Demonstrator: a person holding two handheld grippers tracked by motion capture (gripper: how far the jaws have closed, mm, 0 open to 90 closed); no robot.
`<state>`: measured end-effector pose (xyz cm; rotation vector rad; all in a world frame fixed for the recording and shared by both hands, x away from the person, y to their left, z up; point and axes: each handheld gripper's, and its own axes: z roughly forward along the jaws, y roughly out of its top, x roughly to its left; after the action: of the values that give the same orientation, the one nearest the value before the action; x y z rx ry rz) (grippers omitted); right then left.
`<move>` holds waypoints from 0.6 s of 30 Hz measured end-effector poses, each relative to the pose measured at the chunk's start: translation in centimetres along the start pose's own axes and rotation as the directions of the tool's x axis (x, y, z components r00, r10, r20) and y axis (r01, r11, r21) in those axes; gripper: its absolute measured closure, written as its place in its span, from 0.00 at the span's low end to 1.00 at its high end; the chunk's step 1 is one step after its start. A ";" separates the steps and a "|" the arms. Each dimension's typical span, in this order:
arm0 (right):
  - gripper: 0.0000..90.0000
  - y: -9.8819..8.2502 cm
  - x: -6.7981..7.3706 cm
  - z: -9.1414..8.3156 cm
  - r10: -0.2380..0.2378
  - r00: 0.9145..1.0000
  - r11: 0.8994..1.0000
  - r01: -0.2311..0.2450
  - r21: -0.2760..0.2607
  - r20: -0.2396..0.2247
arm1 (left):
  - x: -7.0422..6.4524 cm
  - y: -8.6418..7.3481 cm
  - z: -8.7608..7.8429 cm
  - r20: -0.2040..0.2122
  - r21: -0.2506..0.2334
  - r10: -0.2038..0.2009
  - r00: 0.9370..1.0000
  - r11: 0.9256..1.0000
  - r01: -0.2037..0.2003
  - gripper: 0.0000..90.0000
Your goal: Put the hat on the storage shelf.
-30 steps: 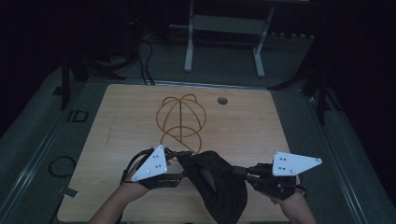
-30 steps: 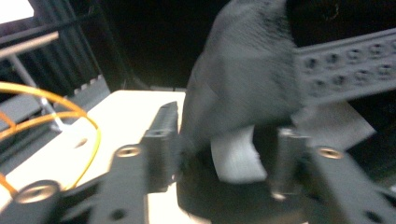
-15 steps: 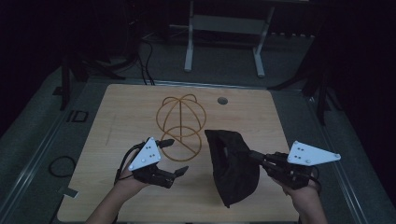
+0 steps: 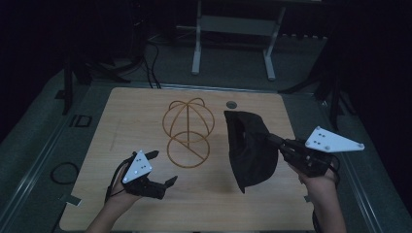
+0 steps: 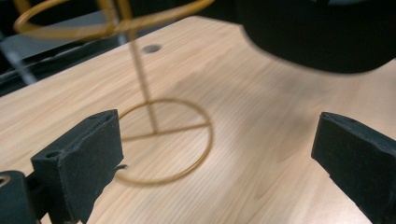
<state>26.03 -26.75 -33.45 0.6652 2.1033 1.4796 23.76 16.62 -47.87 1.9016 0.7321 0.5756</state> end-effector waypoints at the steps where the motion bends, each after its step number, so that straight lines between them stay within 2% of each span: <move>1: 0.99 0.4 -0.2 0.3 0.000 1.000 1.000 0.000 -0.001 0.006 | 0.1 -0.4 0.0 -0.005 0.008 -0.012 1.000 1.000 0.012 0.03; 4: 0.99 1.2 -0.8 1.0 -0.007 1.000 1.000 0.007 -0.005 0.021 | 0.5 -1.9 -0.2 -0.043 0.026 -0.066 0.997 0.997 0.067 0.02; 6: 0.99 1.8 -1.1 1.5 -0.001 1.000 1.000 0.001 -0.017 0.030 | 0.8 -3.1 -0.3 -0.074 0.034 -0.097 0.993 0.994 0.099 0.01; 9: 0.99 2.7 -1.4 2.3 -0.001 0.999 1.000 0.002 -0.030 0.038 | 0.4 -4.1 -0.6 -0.134 0.027 -0.106 0.985 0.993 0.111 0.00; 10: 0.99 2.7 -1.4 2.3 -0.001 0.999 1.000 0.002 -0.030 0.038 | 0.4 -4.1 -0.6 -0.134 0.027 -0.106 0.985 0.993 0.111 0.00; 11: 0.99 3.5 -1.6 3.1 0.000 0.999 0.999 0.002 -0.037 0.046 | 0.4 -4.8 -0.6 -0.176 0.032 -0.127 0.976 0.990 0.135 0.00; 13: 0.99 4.1 -1.7 3.9 -0.004 0.998 0.999 0.006 -0.036 0.058 | 0.4 -5.4 -0.8 -0.176 0.018 -0.149 0.973 0.988 0.155 0.00; 18: 0.99 5.4 -1.5 6.2 -0.016 0.998 1.000 0.017 -0.018 0.054 | 0.6 -6.2 -1.2 -0.173 -0.005 -0.170 0.970 0.985 0.172 0.00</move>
<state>31.77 -21.66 -30.01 0.6718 2.0471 1.4547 21.87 19.92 -52.97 1.7910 1.0025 0.6331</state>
